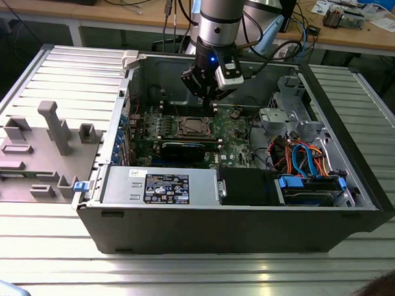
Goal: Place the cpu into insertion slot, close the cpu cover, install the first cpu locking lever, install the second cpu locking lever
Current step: 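Install the first cpu locking lever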
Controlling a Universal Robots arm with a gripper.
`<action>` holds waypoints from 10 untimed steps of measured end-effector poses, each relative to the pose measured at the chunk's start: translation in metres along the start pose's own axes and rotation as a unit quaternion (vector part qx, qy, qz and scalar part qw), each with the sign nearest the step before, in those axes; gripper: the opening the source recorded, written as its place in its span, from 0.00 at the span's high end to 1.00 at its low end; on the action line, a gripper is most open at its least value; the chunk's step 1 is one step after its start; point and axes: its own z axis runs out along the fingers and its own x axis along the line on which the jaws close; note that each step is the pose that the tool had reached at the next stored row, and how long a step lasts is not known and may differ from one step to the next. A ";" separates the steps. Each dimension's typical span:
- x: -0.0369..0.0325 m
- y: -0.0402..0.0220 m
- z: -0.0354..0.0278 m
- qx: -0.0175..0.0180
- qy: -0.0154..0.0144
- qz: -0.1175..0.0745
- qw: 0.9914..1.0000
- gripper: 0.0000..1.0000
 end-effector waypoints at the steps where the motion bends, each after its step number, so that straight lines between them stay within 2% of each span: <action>1: 0.0000 0.0000 0.0000 0.000 0.000 -0.001 1.000 0.89; 10: 0.0000 0.0000 0.0000 -0.002 0.001 -0.016 1.000 0.89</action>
